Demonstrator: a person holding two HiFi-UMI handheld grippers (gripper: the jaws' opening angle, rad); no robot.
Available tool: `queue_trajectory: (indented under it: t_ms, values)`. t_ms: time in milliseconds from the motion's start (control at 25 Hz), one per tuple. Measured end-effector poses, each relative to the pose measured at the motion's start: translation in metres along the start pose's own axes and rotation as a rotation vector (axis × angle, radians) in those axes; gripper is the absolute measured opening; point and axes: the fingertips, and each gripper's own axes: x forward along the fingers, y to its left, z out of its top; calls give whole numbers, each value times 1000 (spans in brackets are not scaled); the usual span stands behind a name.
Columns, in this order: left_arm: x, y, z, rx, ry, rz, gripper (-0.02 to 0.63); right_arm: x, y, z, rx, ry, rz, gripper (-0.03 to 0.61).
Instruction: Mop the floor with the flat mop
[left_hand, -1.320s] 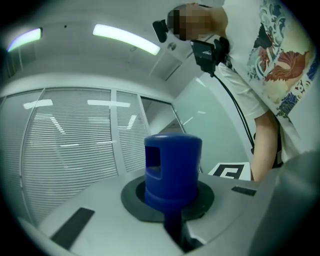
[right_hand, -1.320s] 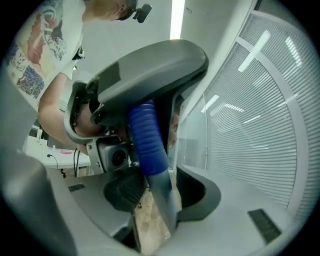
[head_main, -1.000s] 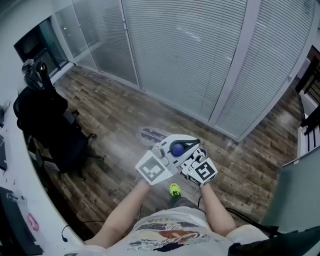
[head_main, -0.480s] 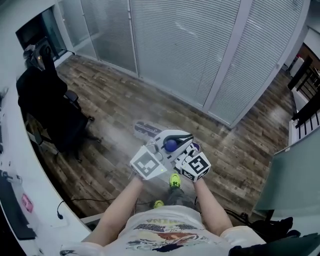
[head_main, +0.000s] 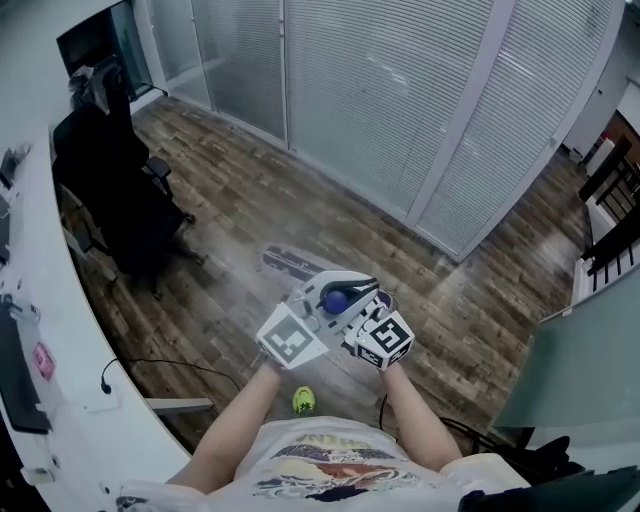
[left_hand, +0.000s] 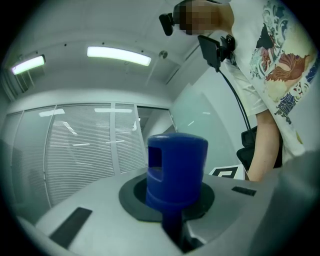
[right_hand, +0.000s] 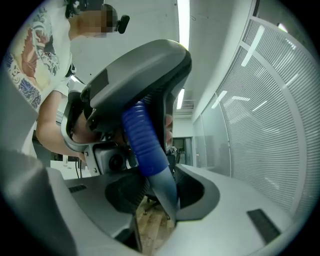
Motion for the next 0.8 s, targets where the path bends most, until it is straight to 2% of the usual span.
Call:
queue_trajectory:
  t_ms: [440, 640, 800]
  values:
    - [1, -115, 35, 12, 63, 146, 14, -101, 85, -1, 30, -21, 136, 149]
    - [-2, -143, 28, 17, 61, 195, 14, -121, 102, -16, 20, -7, 183, 149]
    - [4, -148, 20, 22, 61, 195, 14, -127, 99, -26, 31, -2, 195, 150]
